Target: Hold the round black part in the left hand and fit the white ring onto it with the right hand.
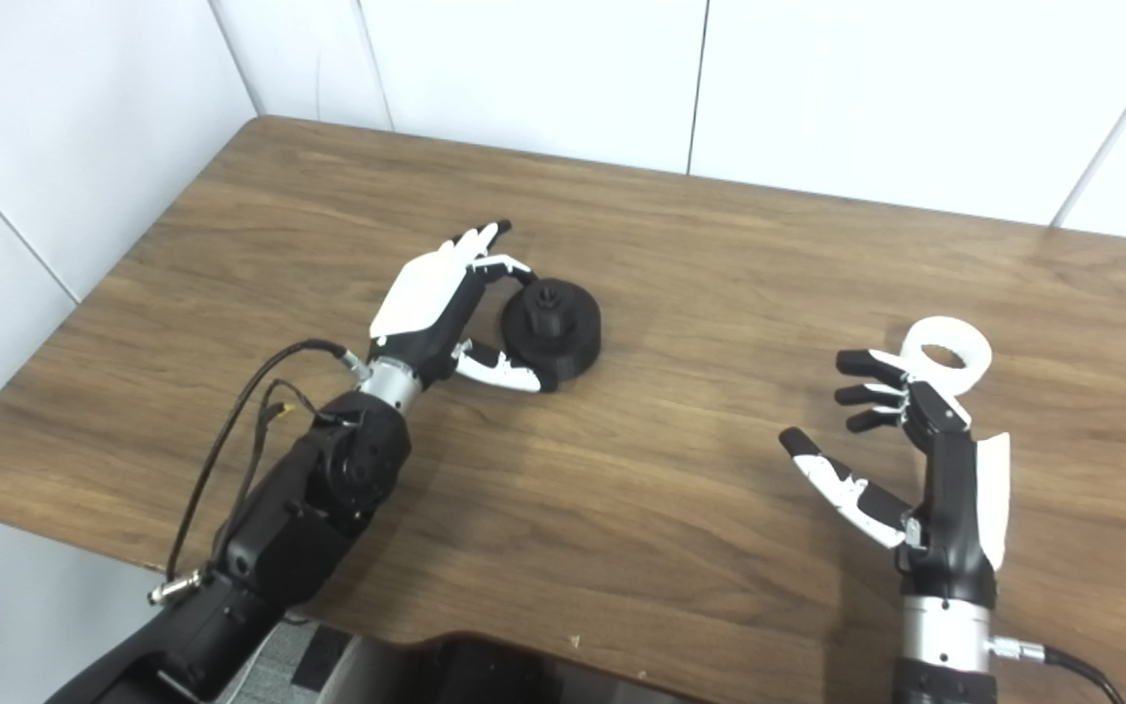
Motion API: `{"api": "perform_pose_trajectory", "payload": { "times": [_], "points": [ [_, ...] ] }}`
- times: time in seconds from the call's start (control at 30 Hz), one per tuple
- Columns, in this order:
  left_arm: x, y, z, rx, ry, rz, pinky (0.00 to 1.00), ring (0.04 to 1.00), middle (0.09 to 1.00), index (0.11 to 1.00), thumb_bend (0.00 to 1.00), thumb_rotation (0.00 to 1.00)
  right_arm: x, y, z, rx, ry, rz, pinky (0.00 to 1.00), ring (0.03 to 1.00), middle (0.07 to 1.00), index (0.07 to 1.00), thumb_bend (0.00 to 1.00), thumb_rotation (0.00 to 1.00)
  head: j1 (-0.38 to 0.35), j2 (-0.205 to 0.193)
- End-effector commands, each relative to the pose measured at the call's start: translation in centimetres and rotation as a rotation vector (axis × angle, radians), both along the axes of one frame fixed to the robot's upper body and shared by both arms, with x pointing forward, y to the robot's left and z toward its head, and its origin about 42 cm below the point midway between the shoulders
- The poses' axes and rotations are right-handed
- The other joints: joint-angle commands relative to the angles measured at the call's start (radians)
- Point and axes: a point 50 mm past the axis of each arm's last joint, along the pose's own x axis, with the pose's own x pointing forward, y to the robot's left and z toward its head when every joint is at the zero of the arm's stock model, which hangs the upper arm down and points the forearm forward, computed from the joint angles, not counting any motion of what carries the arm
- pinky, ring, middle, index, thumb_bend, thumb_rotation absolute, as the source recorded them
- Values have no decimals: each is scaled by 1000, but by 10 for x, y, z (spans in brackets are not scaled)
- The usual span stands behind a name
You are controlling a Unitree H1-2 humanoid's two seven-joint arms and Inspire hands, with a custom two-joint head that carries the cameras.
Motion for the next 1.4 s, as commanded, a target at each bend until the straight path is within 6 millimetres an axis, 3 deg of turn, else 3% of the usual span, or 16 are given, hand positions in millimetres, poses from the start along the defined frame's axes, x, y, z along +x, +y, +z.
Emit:
{"api": "perform_pose_trajectory", "payload": {
  "times": [0.0,0.17,0.37,1.03,1.37],
  "points": [
    [-7,-3,1,23,-8,-41,1000,1000,1000,633,940,256,-10,11,-4,46,19,-21,468,594,678,660,660,146,-6,2],
    [-18,-15,-5,-32,11,-90,1000,1000,1000,629,949,227,-9,14,-3,45,16,-20,465,592,679,660,656,136,-24,5],
    [-32,-31,-2,-55,20,-161,1000,1000,1000,630,954,283,-8,17,-1,43,14,-29,459,586,676,657,658,161,-50,11],
    [-75,-62,4,-80,48,-343,1000,1000,1000,619,976,283,-8,35,5,41,-3,-33,463,588,678,655,637,118,-184,42],
    [-85,-68,6,-95,60,-387,1000,1000,1000,610,977,264,-8,43,7,57,-4,-28,468,598,682,654,636,91,-263,51]
  ]
}}
